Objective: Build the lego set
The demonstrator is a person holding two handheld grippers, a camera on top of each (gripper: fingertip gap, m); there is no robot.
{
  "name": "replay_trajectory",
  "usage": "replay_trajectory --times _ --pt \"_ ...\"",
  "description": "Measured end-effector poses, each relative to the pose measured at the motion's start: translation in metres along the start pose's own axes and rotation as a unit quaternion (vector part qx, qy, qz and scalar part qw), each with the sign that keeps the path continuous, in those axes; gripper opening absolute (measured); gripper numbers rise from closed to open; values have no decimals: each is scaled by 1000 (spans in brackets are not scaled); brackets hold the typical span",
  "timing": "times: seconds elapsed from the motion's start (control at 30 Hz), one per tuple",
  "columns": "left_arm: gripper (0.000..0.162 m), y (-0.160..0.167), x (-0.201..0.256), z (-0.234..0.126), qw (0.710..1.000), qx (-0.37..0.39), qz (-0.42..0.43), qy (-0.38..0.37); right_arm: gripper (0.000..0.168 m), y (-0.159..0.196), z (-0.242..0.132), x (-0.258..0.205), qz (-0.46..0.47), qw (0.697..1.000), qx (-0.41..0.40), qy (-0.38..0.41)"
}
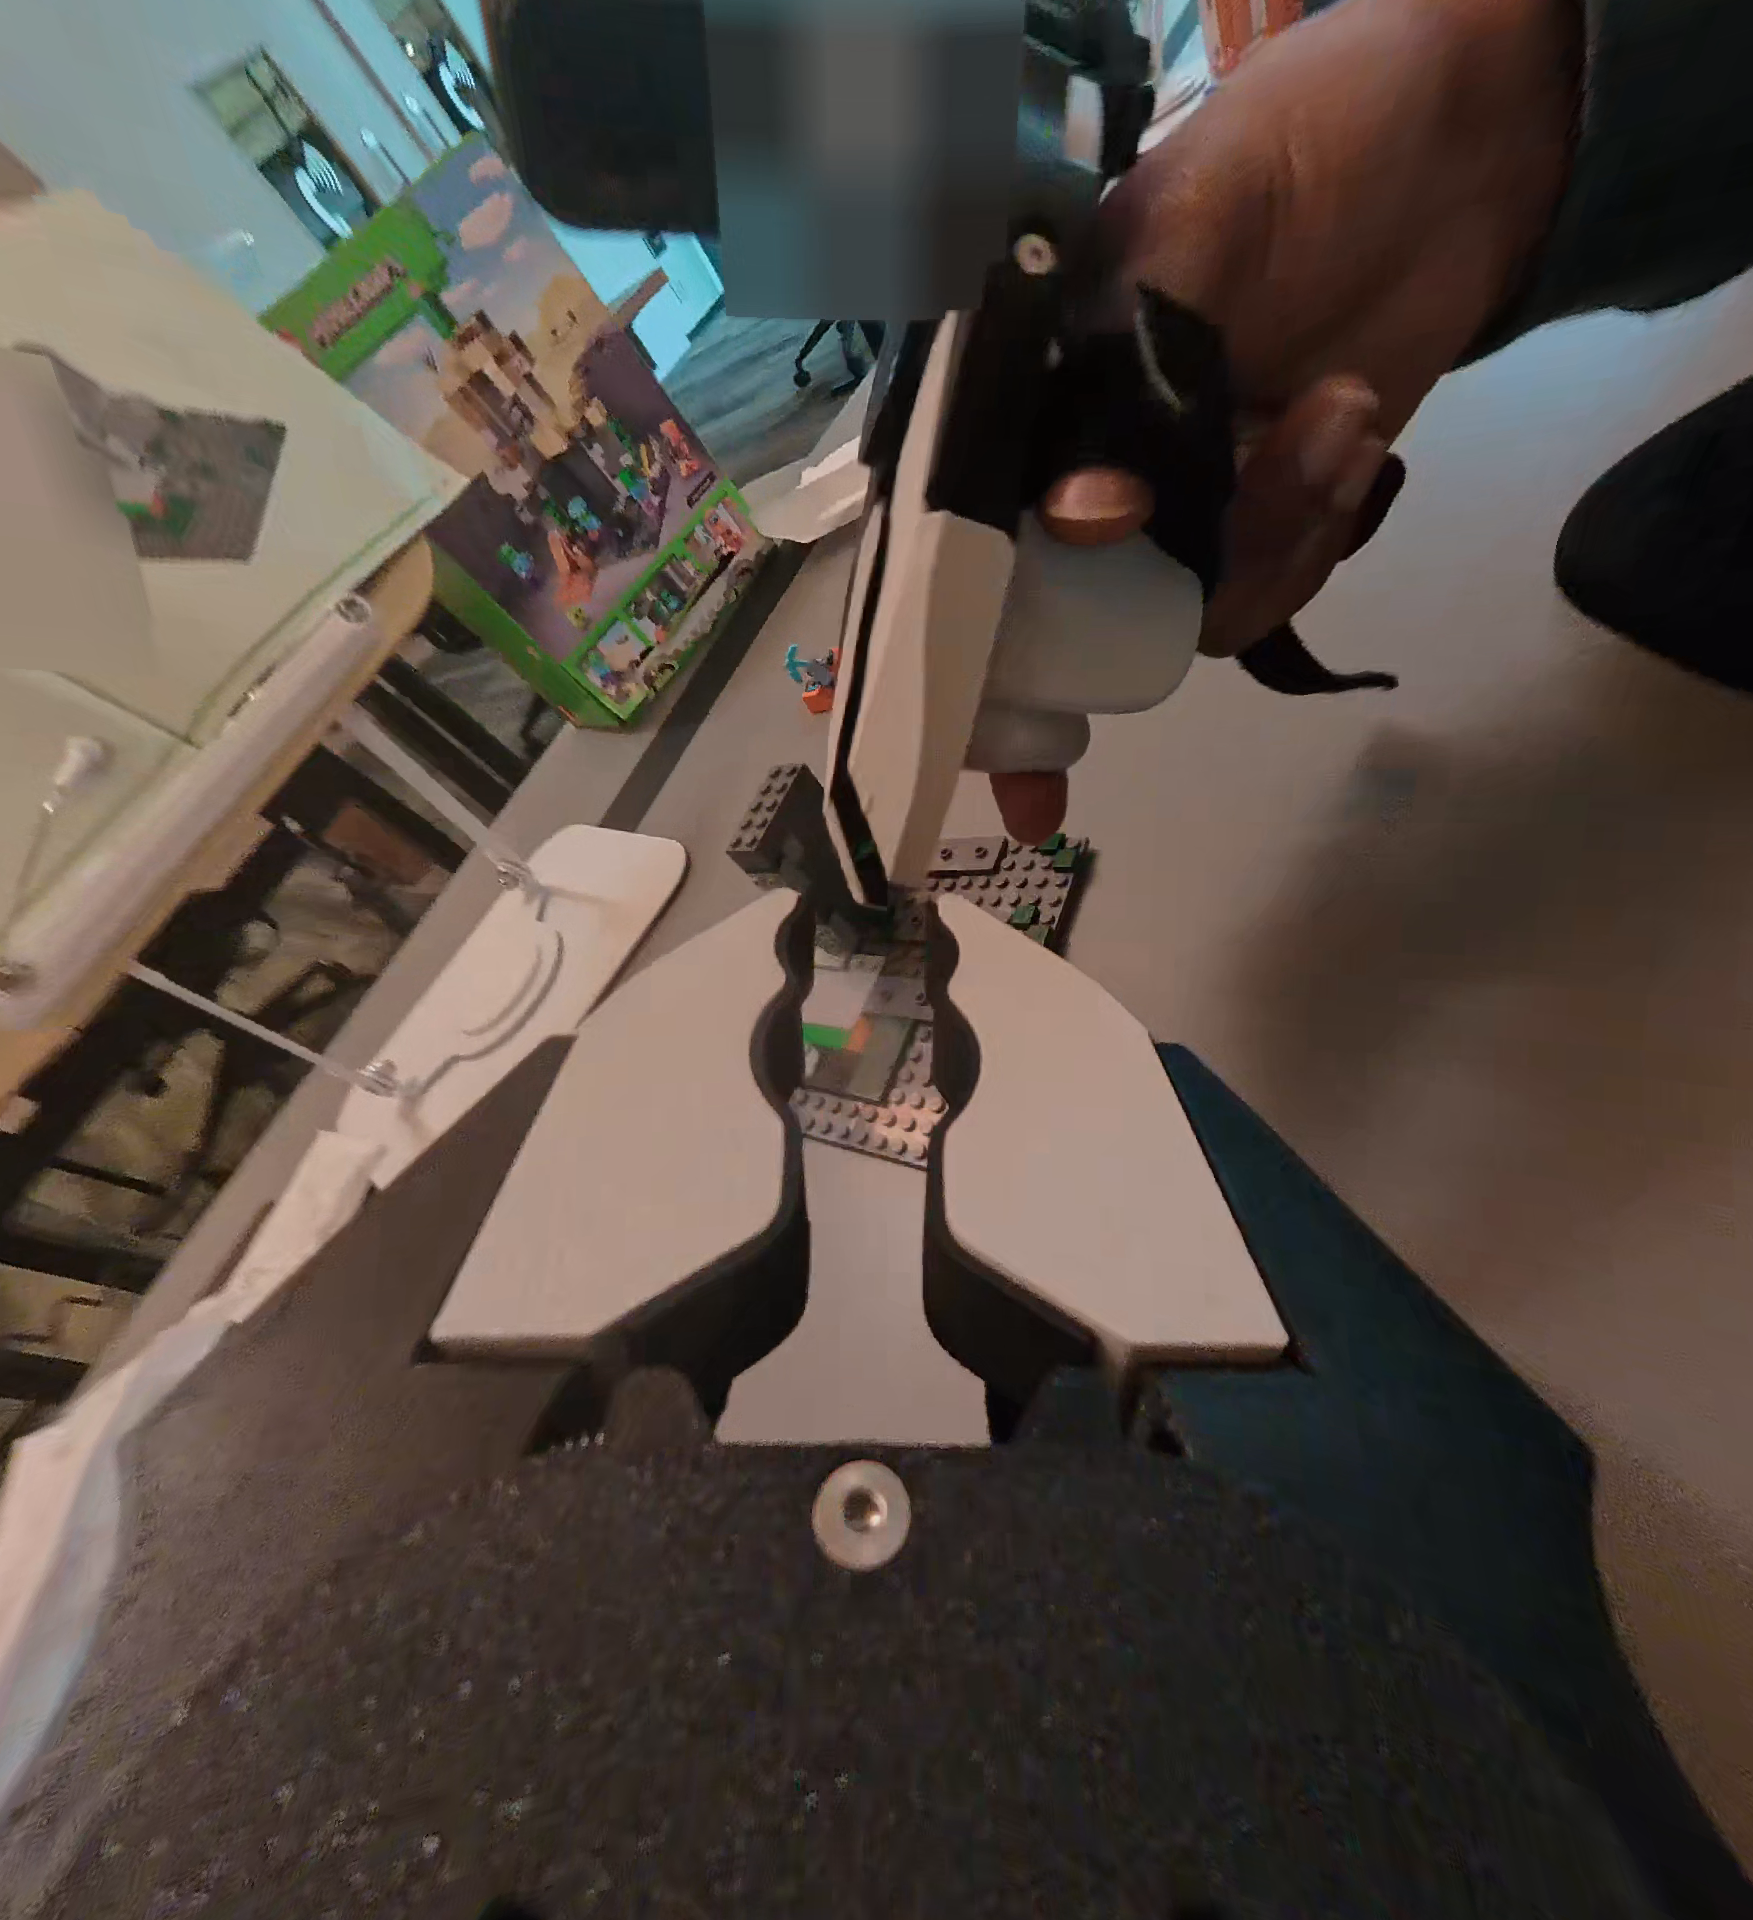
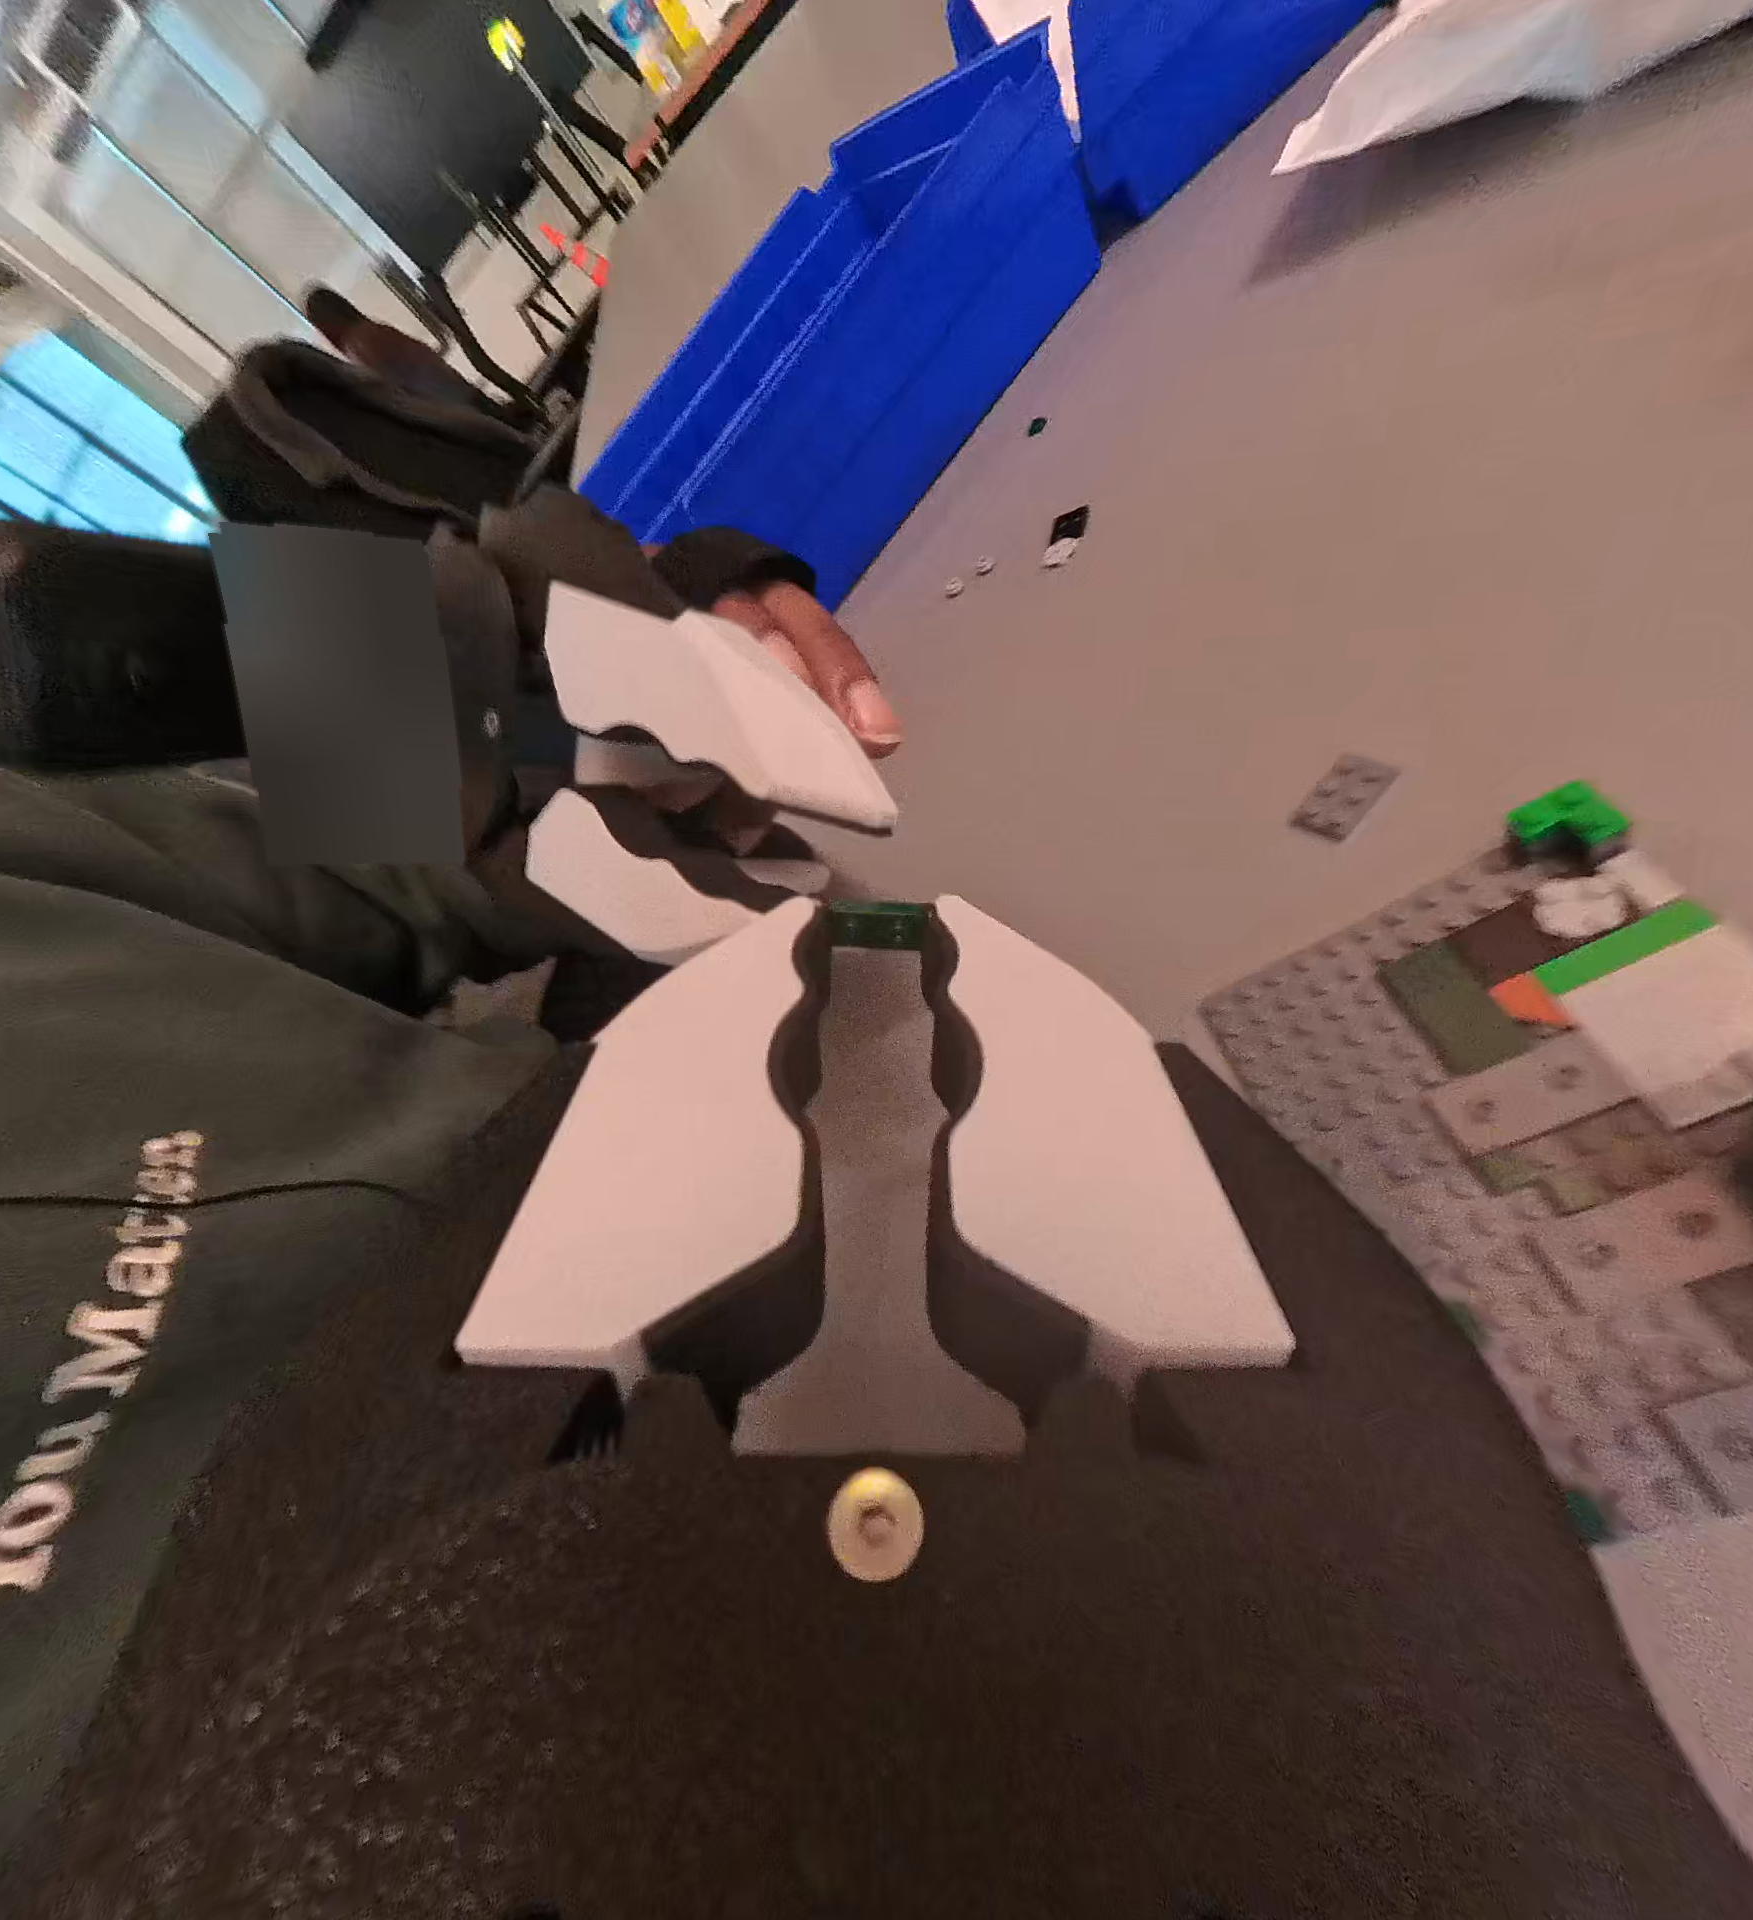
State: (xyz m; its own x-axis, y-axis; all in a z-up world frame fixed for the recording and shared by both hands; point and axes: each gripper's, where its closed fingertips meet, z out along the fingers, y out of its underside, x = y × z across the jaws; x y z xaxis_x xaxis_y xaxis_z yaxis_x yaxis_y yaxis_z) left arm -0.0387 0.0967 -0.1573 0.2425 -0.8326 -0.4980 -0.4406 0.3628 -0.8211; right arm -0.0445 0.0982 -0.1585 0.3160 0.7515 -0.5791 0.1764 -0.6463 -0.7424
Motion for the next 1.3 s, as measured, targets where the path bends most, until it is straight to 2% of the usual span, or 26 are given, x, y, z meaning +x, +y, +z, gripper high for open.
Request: replay_trajectory --times 0.23,0.47,0.53,0.63,0.77,0.83,0.9,1.0,1.07,1.17,1.3 --pt "11 -6 9 1 995 2 96 -35 16 9 5 -4 68 997 -2 -23" --pt "10 -3 14 1 991 8 125 -45 16 14 8 -7 86 995 -8 -41" --pt "9 -7 13 -1 994 31 94 -38 17 11 7 -10 79 995 3 -56" --pt "8 -17 16 -5 997 71 26 -1 36 7 4 -11 31 997 17 -65" --pt "7 -21 13 -11 993 103 -51 30 37 -1 -7 -17 -35 994 44 -93" --pt "7 -21 8 -15 987 116 -99 45 32 -6 -18 -23 -53 989 69 -121" --pt "7 -24 6 -19 972 141 -170 79 25 -8 -26 -26 -113 983 92 -114" --pt "8 -30 2 -26 936 187 -269 131 22 -4 -27 -26 -251 962 97 -36" --pt "8 -35 -1 -31 911 217 -312 161 20 -1 -21 -30 -300 950 90 -9" --pt "8 -37 0 -33 894 235 -333 184 18 0 -12 -37 -307 947 91 -17" --pt "8 -39 6 -33 892 238 -329 196 13 -5 -10 -42 -296 948 105 -38"
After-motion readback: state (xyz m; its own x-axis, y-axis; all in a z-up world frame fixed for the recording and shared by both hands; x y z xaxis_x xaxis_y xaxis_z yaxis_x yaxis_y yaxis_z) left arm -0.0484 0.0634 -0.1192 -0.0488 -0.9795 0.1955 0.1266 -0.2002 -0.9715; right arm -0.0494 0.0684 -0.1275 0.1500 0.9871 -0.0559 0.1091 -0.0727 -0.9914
